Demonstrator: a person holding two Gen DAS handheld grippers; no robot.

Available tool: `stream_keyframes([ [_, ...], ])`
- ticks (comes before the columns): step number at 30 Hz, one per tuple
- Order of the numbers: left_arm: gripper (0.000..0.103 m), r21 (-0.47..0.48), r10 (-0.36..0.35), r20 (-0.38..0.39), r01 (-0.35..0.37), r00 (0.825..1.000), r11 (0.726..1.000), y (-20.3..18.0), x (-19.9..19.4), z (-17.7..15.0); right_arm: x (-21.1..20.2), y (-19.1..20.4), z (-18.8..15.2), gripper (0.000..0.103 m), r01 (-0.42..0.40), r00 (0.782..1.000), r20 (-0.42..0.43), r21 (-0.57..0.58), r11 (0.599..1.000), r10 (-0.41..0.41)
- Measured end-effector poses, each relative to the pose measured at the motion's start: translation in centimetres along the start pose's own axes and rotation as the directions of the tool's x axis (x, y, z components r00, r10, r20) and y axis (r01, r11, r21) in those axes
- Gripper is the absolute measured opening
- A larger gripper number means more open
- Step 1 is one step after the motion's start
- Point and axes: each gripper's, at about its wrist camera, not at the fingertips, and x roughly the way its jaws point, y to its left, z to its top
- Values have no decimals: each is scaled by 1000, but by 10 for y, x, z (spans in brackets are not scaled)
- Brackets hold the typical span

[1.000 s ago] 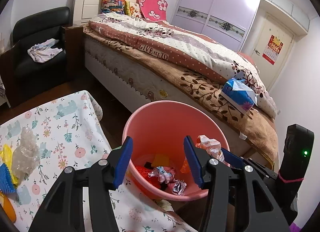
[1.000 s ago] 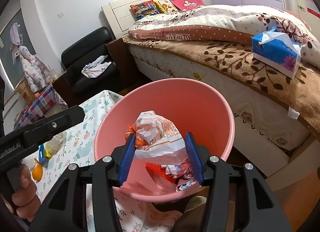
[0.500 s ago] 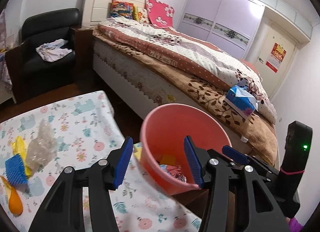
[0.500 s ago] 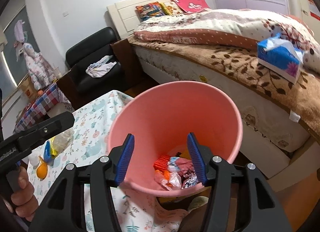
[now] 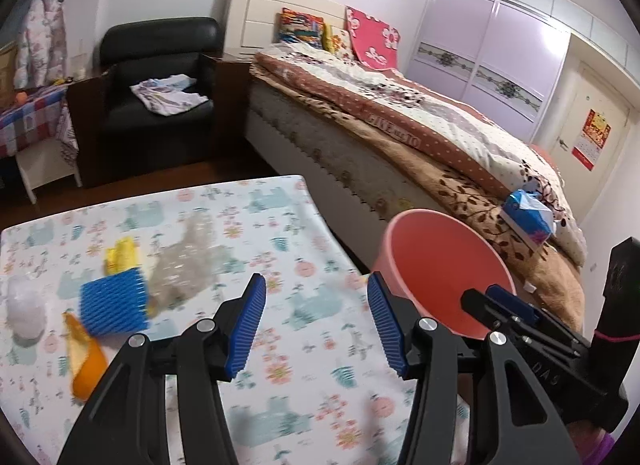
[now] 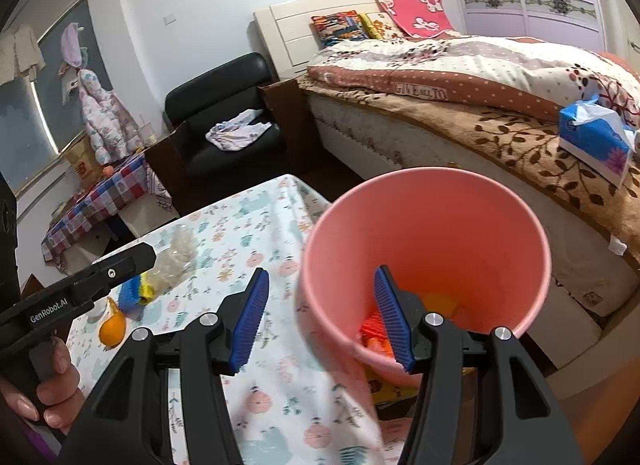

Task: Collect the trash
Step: 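Move both open grippers back over the table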

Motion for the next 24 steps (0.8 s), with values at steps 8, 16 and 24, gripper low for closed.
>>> stream_keyframes([
  [8,52,-20,58,21,-58,998,998,35,-24,-14,2,30,-7,55,-28,999,-18,-53,998,27],
  [16,52,-43,104,25,-103,994,994,75,-49,-31,6,46,-14,55,-56,998,-44,-81,995,52],
  [24,52,-85,167,-1,-166,986,982,118,-66,-53,13,57,-20,55,-82,994,-74,-102,991,74],
])
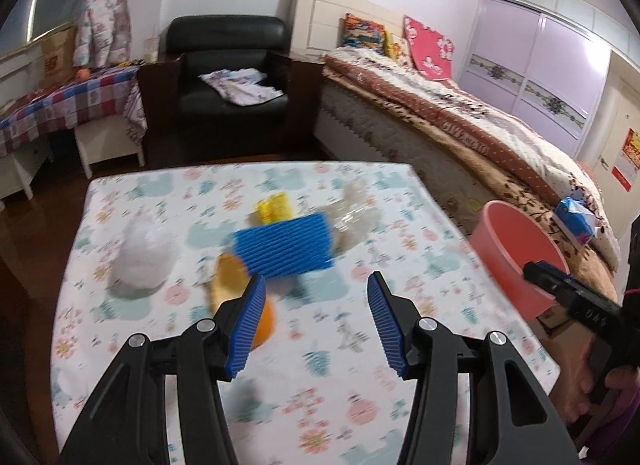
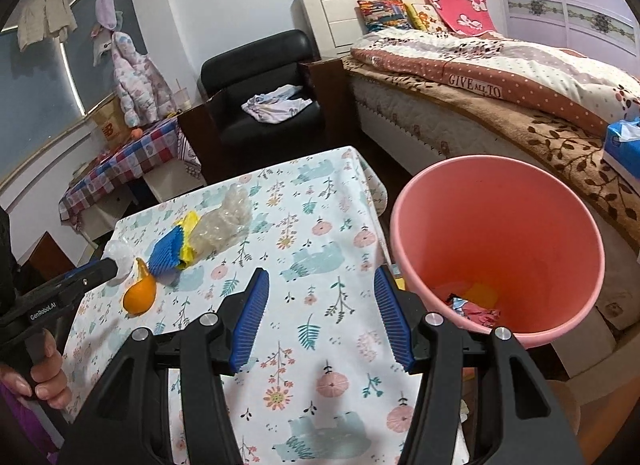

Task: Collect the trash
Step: 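Move both open grippers back over the table, then grasp the orange peel with the left gripper while the right grasps the blue foam net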

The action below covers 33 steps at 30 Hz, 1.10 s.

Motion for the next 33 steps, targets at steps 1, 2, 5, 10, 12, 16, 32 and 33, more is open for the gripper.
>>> stream_keyframes([
  [1,52,-7,10,-11,-10,1000,1000,7,1,-4,1,1,0,55,-3,1000,-5,-1,1000,3],
  [2,52,-12,16,-23,-16,1000,1000,13,2,-7,3,1,-1,55,-7,1000,-9,-2,1000,7],
  [5,52,-31,27,-61,-29,998,999,29,7,-16,9,4,-2,55,-15,1000,-25,-5,1000,15],
  [10,52,-23,35,-83,-37,996,999,40,19,-18,16,12,-5,55,-29,998,-48,-23,999,28],
  [12,52,2,31,-81,-31,996,1000,40,23,-15,18,15,-5,55,-31,998,-52,-34,999,29],
  [16,47,50,4,-94,0,996,999,35,33,-10,20,19,-6,55,-31,998,-62,-43,999,29],
  [32,5,15,-73,-134,76,988,997,44,25,-26,53,72,4,55,-222,965,-159,-73,972,209],
  [33,5,8,-78,-126,80,989,997,44,22,-26,55,77,5,55,-236,961,-166,-73,969,222],
])
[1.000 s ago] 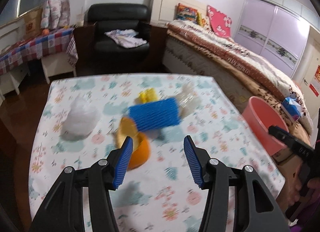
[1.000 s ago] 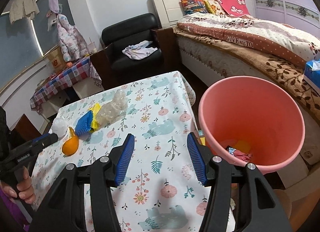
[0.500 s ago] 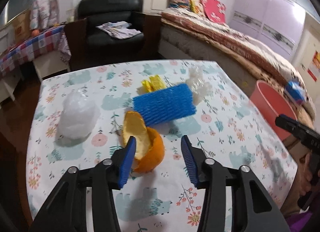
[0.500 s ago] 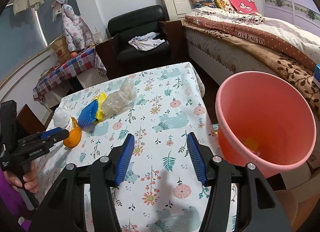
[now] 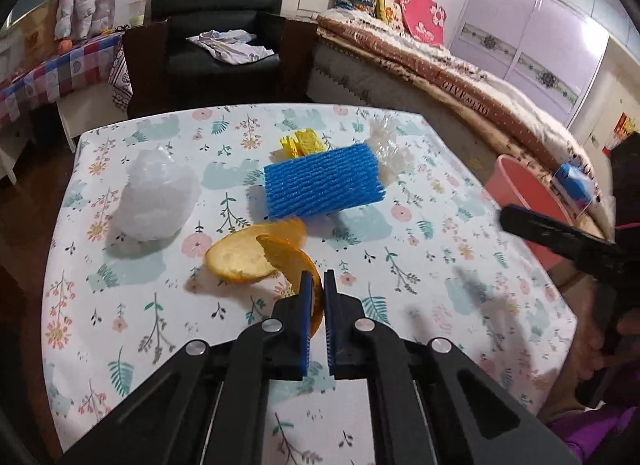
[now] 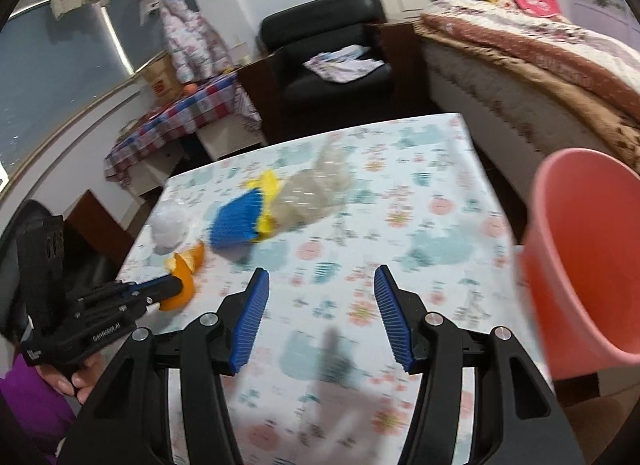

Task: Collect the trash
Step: 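Grasp the orange peel with the left gripper while the right grasps the blue foam net, then carry the orange peel and blue foam net over the pink bucket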

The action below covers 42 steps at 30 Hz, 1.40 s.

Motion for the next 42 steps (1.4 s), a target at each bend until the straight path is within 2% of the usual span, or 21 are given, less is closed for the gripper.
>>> stream_keyframes([
  [8,5,-61,-23,48,26,999,998,13,-28,-5,44,36,20,55,-92,995,-50,-17,996,91],
  [17,5,-120,-22,53,28,998,992,31,-36,-12,89,45,34,53,-71,992,-99,33,997,74],
  [21,5,-125,-26,52,33,998,992,33,-36,-14,104,45,33,33,-70,987,-140,67,995,79],
  [23,5,-124,-28,52,34,998,992,33,-37,-15,107,46,32,18,-71,986,-145,72,995,81],
  [25,5,-125,-29,53,35,998,992,33,-38,-15,105,48,30,11,-75,987,-140,66,995,84],
  [28,5,-127,-28,58,35,998,991,33,-39,-16,94,50,28,8,-85,988,-121,61,995,92],
  [42,5,-84,-59,106,68,993,994,0,-50,0,13,48,20,8,-50,999,-4,-53,997,50],
])
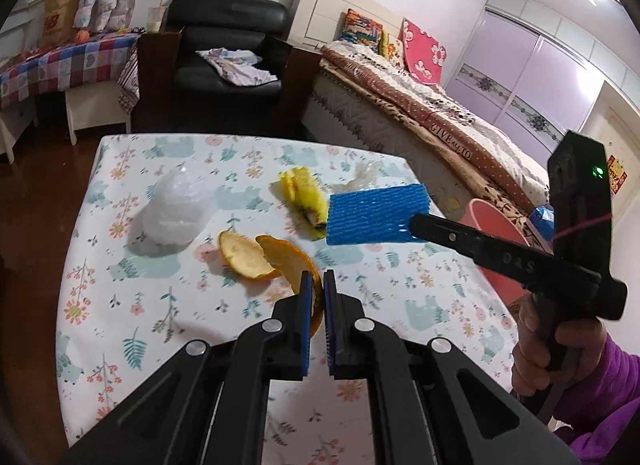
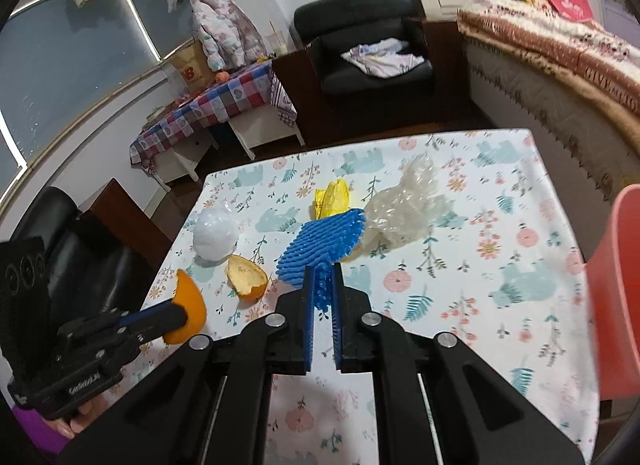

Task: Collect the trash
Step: 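Carry the orange peel and blue foam net over the pink bucket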

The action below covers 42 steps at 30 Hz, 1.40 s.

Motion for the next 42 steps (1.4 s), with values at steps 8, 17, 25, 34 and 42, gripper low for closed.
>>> stream_keyframes([
  [8,5,19,-13,11,13,1000,1000,-25,4,9,-35,-5,-5,8,55,996,74,-31,998,-53],
  [17,5,49,-33,19,32,999,998,-57,15,23,-62,-28,-11,8,116,984,133,7,993,-116],
  [25,5,99,-59,10,57,998,993,-90,31,37,-84,-62,-18,8,160,970,168,96,982,-174],
  [34,5,167,-98,0,97,995,981,-136,53,48,-109,-96,-26,8,202,950,202,178,963,-237],
  [42,5,198,-127,-24,130,992,972,-170,75,50,-128,-128,-39,8,239,931,214,248,939,-294],
])
